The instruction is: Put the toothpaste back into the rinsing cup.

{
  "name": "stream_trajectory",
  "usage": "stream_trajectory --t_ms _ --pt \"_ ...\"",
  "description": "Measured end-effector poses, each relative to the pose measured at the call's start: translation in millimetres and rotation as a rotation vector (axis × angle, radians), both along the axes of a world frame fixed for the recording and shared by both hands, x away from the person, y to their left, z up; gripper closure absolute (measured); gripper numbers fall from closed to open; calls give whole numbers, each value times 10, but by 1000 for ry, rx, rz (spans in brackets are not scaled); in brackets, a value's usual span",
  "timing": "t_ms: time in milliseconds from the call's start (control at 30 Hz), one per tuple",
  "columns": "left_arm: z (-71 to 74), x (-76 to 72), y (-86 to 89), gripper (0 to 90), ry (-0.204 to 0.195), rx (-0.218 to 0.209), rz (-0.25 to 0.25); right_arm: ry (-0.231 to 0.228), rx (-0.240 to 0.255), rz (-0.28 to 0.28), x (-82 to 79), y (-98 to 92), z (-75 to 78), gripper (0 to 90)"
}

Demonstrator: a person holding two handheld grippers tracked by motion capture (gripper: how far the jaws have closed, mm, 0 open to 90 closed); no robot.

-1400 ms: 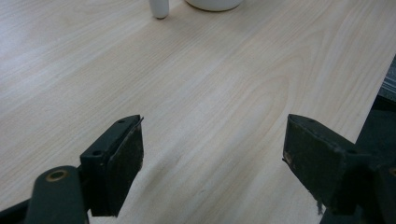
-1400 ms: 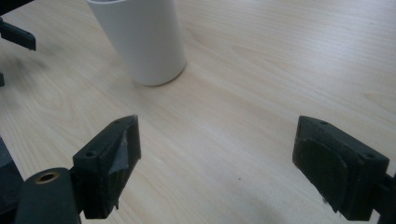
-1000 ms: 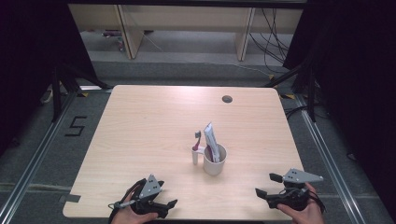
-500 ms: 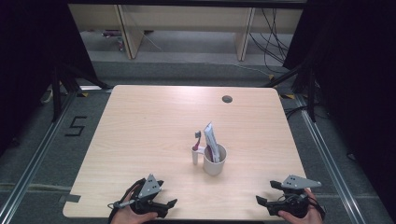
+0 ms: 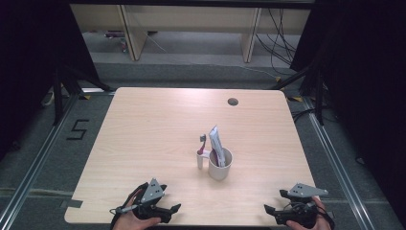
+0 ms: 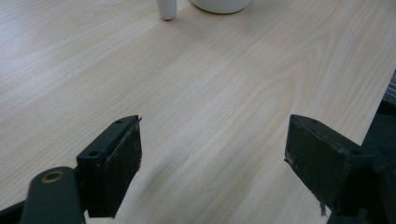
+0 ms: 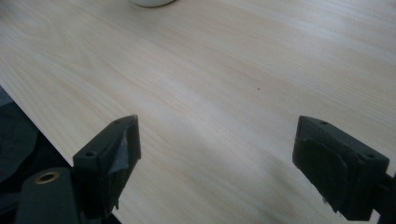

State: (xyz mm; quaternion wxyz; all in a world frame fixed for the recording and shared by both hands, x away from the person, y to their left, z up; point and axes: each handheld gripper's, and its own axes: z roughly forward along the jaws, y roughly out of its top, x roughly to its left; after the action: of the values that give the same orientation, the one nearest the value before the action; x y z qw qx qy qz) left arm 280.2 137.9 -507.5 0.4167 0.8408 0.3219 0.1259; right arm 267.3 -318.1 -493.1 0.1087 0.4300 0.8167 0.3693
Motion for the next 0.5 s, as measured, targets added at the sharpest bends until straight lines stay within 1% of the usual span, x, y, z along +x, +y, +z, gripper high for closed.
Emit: stream_trajectory --t_ms 33,67,100,167,200,233,267,300,333,400,433,467,500 --pt "-2 2 3 176 0 0 -1 -11 -19 4 -4 -8 6 161" --pt "-2 2 3 176 0 0 -1 -11 -19 4 -4 -8 6 161" --pt "-3 3 3 176 -1 -1 1 4 -2 -4 -18 4 -1 161" --pt "-2 4 6 175 0 0 1 -3 -7 0 -21 -3 -6 160" --pt "-1 6 7 172 -2 0 6 -15 -30 6 -23 -16 0 161" --pt "-1 6 7 167 -2 0 6 -15 -30 6 -23 -16 0 161" --pt "0 7 9 163 0 3 6 1 -11 -1 -40 -3 -6 160" --pt "1 10 15 162 -3 14 5 -6 -17 5 -32 -15 -6 160" --pt "-2 5 8 162 -2 2 7 -4 -15 8 -33 -17 -6 161" --pt "-1 6 9 162 -1 2 7 -11 -20 10 -33 -19 -9 161" --pt "-1 6 9 162 -1 2 7 -2 -24 8 -38 -20 -3 160" --pt "-3 7 8 161 -1 -3 9 -2 -25 5 -45 -15 -1 160" --pt "-3 6 7 160 1 -8 13 -15 -32 10 -39 -21 -4 161"
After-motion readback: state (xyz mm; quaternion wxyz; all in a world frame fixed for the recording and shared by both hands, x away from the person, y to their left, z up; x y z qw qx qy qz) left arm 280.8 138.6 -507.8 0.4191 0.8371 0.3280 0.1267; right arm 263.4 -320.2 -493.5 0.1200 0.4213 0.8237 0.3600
